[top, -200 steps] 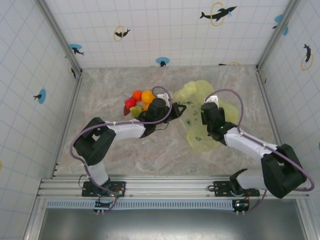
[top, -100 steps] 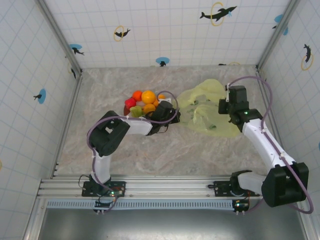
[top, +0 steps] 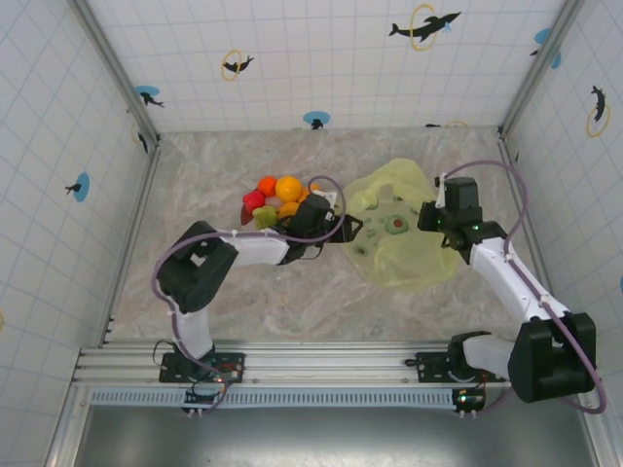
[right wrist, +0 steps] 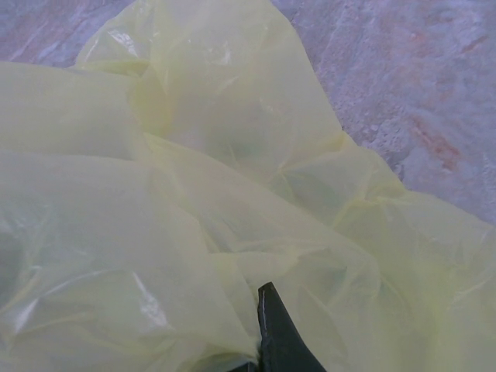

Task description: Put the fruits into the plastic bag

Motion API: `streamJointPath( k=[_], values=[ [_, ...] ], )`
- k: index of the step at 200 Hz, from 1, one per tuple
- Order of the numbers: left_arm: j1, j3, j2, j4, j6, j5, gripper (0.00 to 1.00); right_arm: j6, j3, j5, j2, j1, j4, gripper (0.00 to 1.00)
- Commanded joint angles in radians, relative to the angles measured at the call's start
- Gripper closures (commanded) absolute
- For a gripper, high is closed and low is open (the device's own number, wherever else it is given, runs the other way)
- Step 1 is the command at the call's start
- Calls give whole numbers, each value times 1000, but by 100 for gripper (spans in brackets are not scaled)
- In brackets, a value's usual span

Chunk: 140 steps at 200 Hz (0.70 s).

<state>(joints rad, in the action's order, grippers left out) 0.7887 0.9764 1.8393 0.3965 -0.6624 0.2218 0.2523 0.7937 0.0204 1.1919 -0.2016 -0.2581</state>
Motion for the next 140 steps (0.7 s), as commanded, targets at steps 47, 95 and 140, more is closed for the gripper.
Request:
streamJointPath(
  k=[47,95,140],
  values=[
    [-85,-229,-308,-175,112,233,12,232,-100,-5,-11,12,223,100],
    [-192,-299,-529,-327,141,243,11,358,-163,-21,0,12,364,100],
    [-284,-254,-638,-580,195,-64,12,392,-162,-42,35,8,407,100]
  ],
)
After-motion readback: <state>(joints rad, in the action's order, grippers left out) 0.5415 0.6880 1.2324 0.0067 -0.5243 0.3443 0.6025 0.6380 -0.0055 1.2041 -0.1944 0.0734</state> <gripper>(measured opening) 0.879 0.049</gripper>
